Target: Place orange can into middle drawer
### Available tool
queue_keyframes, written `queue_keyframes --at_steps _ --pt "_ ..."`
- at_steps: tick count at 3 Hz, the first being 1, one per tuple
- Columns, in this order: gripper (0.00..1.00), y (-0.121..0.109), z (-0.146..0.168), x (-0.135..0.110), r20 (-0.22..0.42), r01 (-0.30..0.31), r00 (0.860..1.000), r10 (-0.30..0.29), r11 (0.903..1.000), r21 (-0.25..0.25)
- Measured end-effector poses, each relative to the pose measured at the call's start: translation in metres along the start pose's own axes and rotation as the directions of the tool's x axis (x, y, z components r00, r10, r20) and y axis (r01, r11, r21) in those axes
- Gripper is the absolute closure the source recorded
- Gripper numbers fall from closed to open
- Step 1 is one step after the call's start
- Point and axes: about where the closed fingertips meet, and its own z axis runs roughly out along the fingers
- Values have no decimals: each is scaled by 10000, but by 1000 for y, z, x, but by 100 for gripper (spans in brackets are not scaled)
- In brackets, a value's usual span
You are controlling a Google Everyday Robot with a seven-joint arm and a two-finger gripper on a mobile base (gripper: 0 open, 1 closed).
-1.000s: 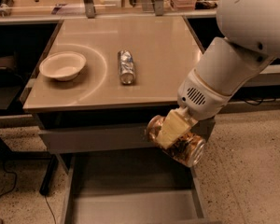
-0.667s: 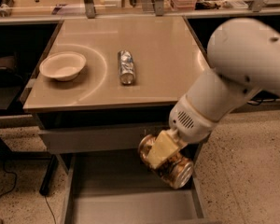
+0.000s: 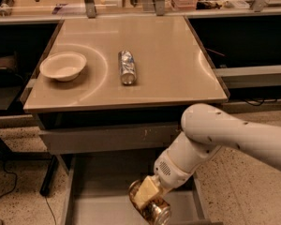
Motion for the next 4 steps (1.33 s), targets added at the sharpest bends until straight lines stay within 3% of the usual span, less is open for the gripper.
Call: queue_keyframes --at_steps 1,2,3,4 --pt "100 -5 8 1 -53 -101 9999 101 9999 -115" --pt "100 -4 29 3 178 -134 9997 146 9976 -674" --pt "100 -14 79 -15 758 -444 9954 581 9842 -1712" --pt "100 -47 119 -53 1595 -756 9808 1126 9723 -2211"
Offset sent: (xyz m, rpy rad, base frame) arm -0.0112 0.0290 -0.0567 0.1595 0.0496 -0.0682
